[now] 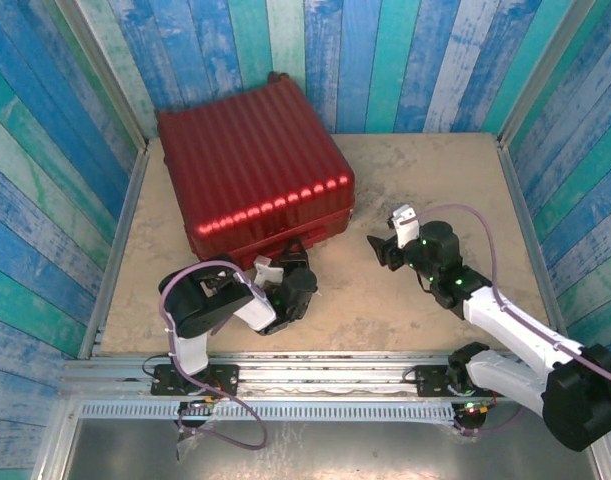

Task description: Pack the luggage

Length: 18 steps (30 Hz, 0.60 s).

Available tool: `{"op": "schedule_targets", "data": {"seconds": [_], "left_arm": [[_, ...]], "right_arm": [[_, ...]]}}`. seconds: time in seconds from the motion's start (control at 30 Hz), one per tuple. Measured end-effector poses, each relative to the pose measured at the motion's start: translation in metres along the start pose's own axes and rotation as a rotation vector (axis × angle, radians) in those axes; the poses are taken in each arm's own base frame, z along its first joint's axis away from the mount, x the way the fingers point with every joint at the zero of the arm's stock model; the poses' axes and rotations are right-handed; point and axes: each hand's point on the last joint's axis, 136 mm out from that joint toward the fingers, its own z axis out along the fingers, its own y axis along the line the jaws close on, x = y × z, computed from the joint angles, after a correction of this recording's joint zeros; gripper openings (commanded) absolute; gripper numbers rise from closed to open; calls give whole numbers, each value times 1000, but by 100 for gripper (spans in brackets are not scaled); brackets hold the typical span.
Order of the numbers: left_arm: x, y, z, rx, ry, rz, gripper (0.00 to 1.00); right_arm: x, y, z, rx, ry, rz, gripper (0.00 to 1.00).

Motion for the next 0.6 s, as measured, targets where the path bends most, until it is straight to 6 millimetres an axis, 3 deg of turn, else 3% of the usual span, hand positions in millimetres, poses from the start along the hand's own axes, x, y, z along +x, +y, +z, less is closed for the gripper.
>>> {"op": "schedule_targets", "data": {"seconds": [0.1,0.23,0.37,0.47,0.6], "left_arm": [[-4,0,-2,-12,36,13,0],[-35,-1,-9,-54,87,25,0],[-58,0,-20,-101,145,36,0],[-66,2,-28,-129,181,45,0],[-77,5,-42,-148,210,52,0]], "right_arm": [[3,-4,0,15,4,-1,74],[13,1,9,-41,38,12,71],[29,15,26,-134,112,50,68],[29,29,29,-202,93,75,69],[27,63,31,-307,51,37,71]]}}
